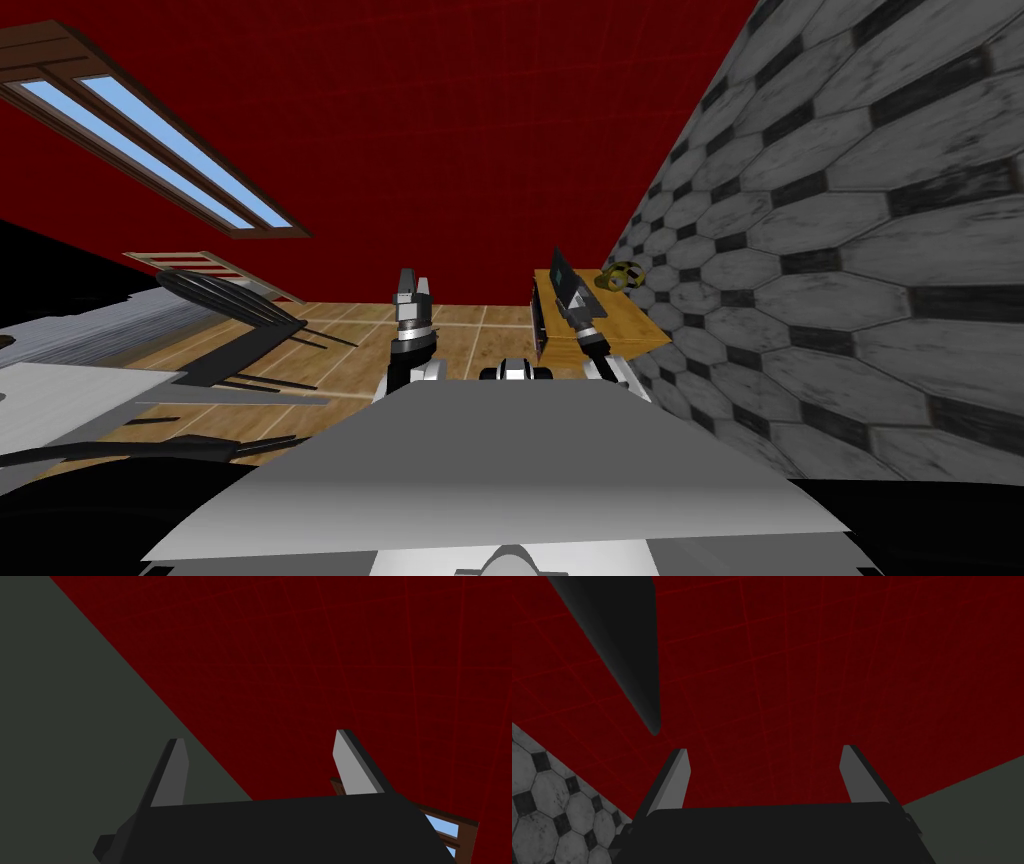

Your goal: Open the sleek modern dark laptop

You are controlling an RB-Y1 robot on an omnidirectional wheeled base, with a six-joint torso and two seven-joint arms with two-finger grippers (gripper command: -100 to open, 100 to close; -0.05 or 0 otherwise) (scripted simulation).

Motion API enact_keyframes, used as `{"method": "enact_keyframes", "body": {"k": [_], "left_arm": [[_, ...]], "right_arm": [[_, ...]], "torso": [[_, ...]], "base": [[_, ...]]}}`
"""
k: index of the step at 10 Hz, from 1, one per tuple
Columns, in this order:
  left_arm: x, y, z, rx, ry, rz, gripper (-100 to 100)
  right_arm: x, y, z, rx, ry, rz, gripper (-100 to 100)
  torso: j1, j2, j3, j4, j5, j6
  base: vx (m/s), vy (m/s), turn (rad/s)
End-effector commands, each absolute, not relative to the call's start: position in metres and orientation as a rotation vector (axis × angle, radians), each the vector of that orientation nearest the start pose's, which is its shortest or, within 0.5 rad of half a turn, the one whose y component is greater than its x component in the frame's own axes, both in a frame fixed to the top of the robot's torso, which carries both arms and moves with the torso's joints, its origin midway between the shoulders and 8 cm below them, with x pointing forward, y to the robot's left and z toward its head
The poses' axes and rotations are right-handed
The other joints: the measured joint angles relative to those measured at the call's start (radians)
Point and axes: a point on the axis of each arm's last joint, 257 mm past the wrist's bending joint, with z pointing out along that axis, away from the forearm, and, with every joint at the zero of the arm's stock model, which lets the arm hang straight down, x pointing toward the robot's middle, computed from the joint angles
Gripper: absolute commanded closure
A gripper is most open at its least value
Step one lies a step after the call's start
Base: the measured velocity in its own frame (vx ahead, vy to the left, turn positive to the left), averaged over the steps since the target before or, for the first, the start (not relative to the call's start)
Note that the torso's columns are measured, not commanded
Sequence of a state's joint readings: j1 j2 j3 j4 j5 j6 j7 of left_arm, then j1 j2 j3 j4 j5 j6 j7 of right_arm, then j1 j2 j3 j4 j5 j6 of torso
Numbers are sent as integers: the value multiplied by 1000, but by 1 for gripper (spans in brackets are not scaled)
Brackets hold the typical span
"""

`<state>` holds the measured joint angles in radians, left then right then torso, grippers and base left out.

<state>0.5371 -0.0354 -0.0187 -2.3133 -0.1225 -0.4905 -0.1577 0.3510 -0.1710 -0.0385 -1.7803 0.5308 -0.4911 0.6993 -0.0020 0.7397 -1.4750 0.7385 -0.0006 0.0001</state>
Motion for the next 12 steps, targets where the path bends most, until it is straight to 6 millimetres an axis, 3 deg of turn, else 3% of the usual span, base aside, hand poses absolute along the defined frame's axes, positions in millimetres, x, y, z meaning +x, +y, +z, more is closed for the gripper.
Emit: {"method": "enact_keyframes", "body": {"k": [1,3,7,12], "left_arm": [[339,266,25,-554,698,-1079,0],[339,266,25,-554,698,-1079,0],[339,266,25,-554,698,-1079,0],[339,266,25,-554,698,-1079,0]], "right_arm": [[435,-273,-202,-148,1377,126,-100],[437,-283,-209,-183,1396,65,-100],[441,-330,-229,-313,1454,-174,-100],[443,-387,-237,-452,1495,-431,-100]], "torso": [[1,-2,-1,0,0,0],[3,-3,-2,-1,1,0],[1,-2,-1,-1,0,0],[2,-1,-1,0,0,0]], "base": [[32,91,-12],[40,86,-6],[42,66,-9],[51,58,-9]]}}
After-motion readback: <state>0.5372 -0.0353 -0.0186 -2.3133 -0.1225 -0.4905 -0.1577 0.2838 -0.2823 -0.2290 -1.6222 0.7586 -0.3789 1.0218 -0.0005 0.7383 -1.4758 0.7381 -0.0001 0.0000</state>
